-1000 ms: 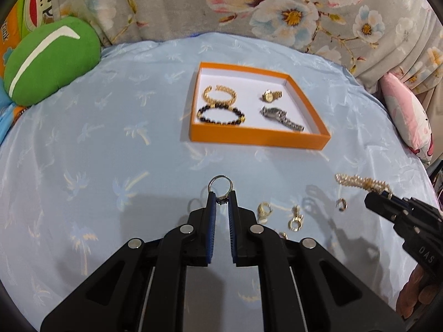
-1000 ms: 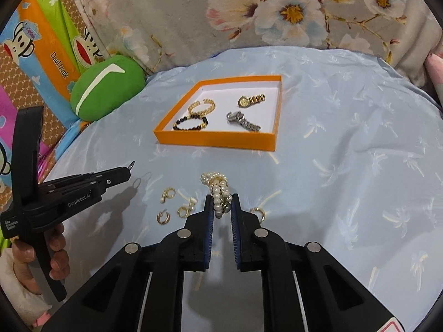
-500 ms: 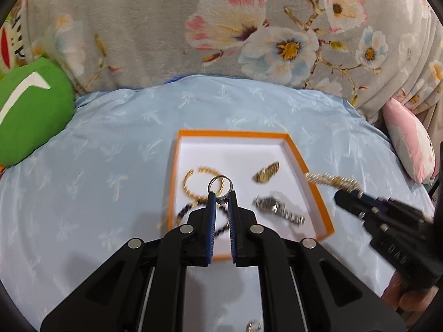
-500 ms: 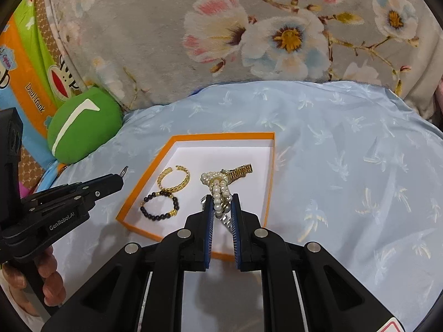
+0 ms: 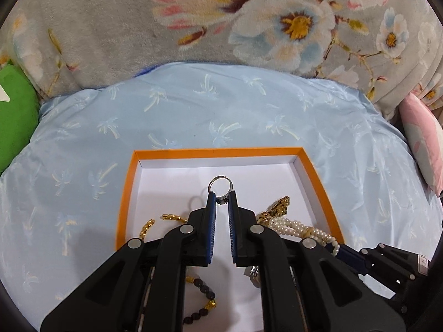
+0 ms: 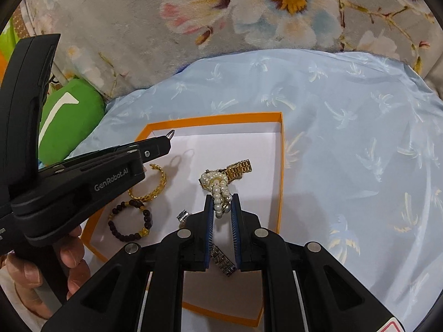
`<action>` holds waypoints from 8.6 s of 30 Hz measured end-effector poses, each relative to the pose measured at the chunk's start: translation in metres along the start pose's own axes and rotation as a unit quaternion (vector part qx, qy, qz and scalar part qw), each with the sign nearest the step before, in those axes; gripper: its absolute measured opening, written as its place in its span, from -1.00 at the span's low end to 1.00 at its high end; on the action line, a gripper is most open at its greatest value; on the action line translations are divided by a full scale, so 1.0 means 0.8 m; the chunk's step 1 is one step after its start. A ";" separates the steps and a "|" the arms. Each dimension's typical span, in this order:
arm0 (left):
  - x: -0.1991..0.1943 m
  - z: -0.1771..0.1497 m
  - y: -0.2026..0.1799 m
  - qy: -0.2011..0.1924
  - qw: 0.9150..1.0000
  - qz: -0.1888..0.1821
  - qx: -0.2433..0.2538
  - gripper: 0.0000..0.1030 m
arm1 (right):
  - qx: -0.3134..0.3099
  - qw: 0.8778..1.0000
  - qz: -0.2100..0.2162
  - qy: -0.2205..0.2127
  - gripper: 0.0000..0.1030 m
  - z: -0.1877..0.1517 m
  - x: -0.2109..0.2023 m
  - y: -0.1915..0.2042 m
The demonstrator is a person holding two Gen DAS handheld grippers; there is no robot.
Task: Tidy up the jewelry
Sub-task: 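Open the right gripper to drop the pearls while the left drops the ring into the box, then move both open grippers back over the gold earrings on the sheet, then grasp a gold hoop earring with the right gripper while the left grasps the other hoop, then carry both gold hoop earrings in the grippers over the orange box, then open both grippers to drop the hoop earrings into the box, then move both open grippers back toward the remaining pearl-drop earrings, then grasp a gold pearl-drop earring with the right gripper while the left grasps the other earring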
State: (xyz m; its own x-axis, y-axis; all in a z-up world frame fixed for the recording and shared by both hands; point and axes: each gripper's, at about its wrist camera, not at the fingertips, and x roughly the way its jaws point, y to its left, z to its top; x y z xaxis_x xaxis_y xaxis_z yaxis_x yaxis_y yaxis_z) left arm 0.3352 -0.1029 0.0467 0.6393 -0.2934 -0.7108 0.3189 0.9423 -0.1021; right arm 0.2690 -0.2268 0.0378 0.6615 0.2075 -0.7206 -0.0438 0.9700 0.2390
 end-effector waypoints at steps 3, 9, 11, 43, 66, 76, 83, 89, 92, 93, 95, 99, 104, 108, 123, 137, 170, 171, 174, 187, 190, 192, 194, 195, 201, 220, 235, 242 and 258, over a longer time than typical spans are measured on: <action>0.007 -0.003 0.002 0.003 1.000 0.001 -0.002 -0.83 | 0.007 1.000 -0.003 -0.002 -0.68 -0.003 -0.002 -0.004; -0.010 -0.006 0.015 -0.006 1.000 0.002 -0.019 -0.52 | 0.015 1.000 -0.002 -0.018 -0.67 -0.006 -0.029 -0.011; -0.027 -0.010 0.023 -0.014 1.000 0.005 -0.026 -0.47 | 0.011 1.000 -0.008 -0.025 -0.67 -0.010 -0.044 -0.011; -0.203 -0.246 0.031 0.052 0.997 0.019 -0.061 -0.46 | -0.017 0.999 -0.046 0.024 -0.54 -0.198 -0.158 0.019; -0.189 -0.255 -0.010 0.069 0.997 -0.004 -0.038 -0.30 | -0.016 0.998 -0.058 0.037 -0.53 -0.186 -0.124 0.022; -0.186 -0.256 -0.023 0.068 0.997 -0.015 -0.025 -0.30 | -0.005 0.998 -0.063 0.025 -0.62 -0.193 -0.134 0.011; -0.175 -0.254 -0.041 0.061 0.998 0.000 0.000 -0.33 | 0.011 0.998 -0.051 0.022 -0.62 -0.196 -0.136 0.001; -0.173 -0.255 -0.039 0.048 0.999 0.004 0.006 -0.67 | 0.019 0.999 -0.042 0.020 -0.62 -0.197 -0.137 -0.003; -0.175 -0.255 -0.038 0.048 0.999 0.003 0.008 -0.67 | 0.018 0.999 -0.042 0.020 -0.62 -0.197 -0.137 -0.003; -0.175 -0.255 -0.038 0.049 0.999 0.001 0.007 -0.67 | 0.019 0.999 -0.042 0.020 -0.62 -0.197 -0.137 -0.003; -0.177 -0.255 -0.036 0.052 0.999 -0.009 0.001 -0.67 | 0.020 0.999 -0.042 0.017 -0.62 -0.197 -0.138 -0.004; -0.182 -0.254 -0.032 0.052 0.999 -0.013 -0.004 -0.67 | 0.024 0.999 -0.040 0.009 -0.62 -0.196 -0.145 -0.004; -0.191 -0.246 -0.026 0.044 0.999 -0.008 -0.010 -0.67 | 0.020 0.999 -0.032 -0.005 -0.62 -0.186 -0.160 0.004; -0.194 -0.235 -0.019 0.038 0.999 -0.002 -0.013 -0.67 | 0.015 0.999 -0.024 -0.014 -0.62 -0.171 -0.167 0.011; -0.167 -0.110 0.022 -0.018 1.000 0.017 -0.010 -0.67 | 0.000 0.999 -0.011 -0.041 -0.62 -0.058 -0.112 0.018; -0.058 -0.011 0.015 -0.032 0.999 0.028 0.004 -0.67 | -0.003 0.999 -0.021 -0.031 -0.62 0.012 -0.014 0.013; -0.146 -0.106 0.075 -0.028 0.997 0.047 -0.054 -0.25 | 0.025 1.000 -0.016 0.002 -0.58 -0.092 -0.095 0.008; -0.152 -0.117 0.075 -0.023 0.997 0.046 -0.054 -0.25 | 0.022 1.000 -0.015 0.007 -0.58 -0.103 -0.100 0.011; -0.167 -0.149 0.075 -0.009 0.997 0.040 -0.063 -0.25 | 0.024 0.999 -0.006 0.024 -0.58 -0.133 -0.113 0.019; -0.184 -0.237 0.056 0.043 0.996 0.032 -0.074 -0.25 | -0.032 0.998 0.021 0.054 -0.37 -0.189 -0.122 0.091; -0.189 -0.242 0.055 0.043 0.996 0.035 -0.072 -0.25 | -0.040 0.997 0.016 0.057 -0.30 -0.193 -0.116 0.099; -0.190 -0.243 0.056 0.043 0.996 0.035 -0.072 -0.25 | -0.046 0.997 0.014 0.057 -0.30 -0.193 -0.112 0.104; -0.190 -0.243 0.056 0.044 0.996 0.036 -0.072 -0.25 | -0.053 0.997 0.009 0.058 -0.30 -0.193 -0.107 0.108; -0.190 -0.244 0.056 0.044 0.996 0.036 -0.072 -0.25 | -0.055 0.997 0.009 0.058 -0.36 -0.193 -0.105 0.109; -0.190 -0.243 0.055 0.045 0.996 0.031 -0.069 -0.25 | -0.078 0.995 -0.016 0.054 -0.76 -0.193 -0.100 0.109; -0.152 -0.226 -0.019 0.057 0.998 0.000 -0.019 -0.30 | -0.007 0.999 -0.022 0.039 -0.76 -0.194 -0.133 0.042; -0.168 -0.225 -0.002 0.044 0.998 -0.004 -0.038 -0.84 | 0.002 1.000 -0.009 0.023 -0.76 -0.186 -0.142 0.040; -0.187 -0.210 0.009 0.026 0.999 -0.002 -0.043 -0.84 | -0.003 1.000 -0.005 0.008 -1.00 -0.170 -0.155 0.044; -0.185 -0.221 0.019 0.038 0.998 -0.002 -0.051 -0.84 | -0.031 0.998 -0.019 0.053 -0.47 -0.205 -0.131 0.051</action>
State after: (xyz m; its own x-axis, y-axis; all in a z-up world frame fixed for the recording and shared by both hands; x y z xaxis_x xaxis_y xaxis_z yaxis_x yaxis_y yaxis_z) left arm 0.1218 -0.0168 0.0272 0.5816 -0.2882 -0.7607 0.2462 0.9536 -0.1731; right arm 0.0752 -0.1881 0.0163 0.5807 0.1789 -0.7942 -0.0677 0.9828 0.1718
